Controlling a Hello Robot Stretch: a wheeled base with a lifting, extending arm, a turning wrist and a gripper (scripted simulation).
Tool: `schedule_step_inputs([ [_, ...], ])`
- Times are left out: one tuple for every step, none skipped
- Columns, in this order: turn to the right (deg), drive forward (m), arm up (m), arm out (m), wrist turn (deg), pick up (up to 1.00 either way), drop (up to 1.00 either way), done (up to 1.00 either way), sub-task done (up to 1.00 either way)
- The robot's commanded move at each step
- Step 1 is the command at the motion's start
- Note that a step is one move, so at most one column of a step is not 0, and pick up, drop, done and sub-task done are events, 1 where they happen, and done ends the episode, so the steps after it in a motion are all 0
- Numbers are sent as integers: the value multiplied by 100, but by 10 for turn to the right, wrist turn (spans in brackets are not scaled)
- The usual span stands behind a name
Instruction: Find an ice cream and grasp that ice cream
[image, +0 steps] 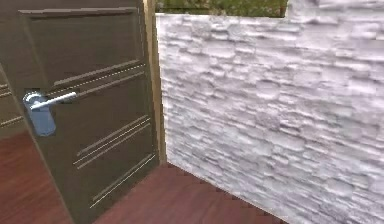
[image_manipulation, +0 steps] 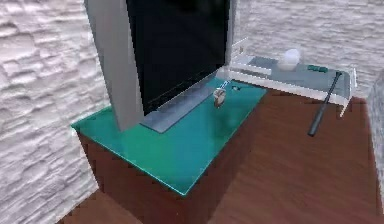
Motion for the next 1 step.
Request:
schedule_step_inputs([
  [0, 5, 0, 0, 0, 0, 0, 0, 0],
])
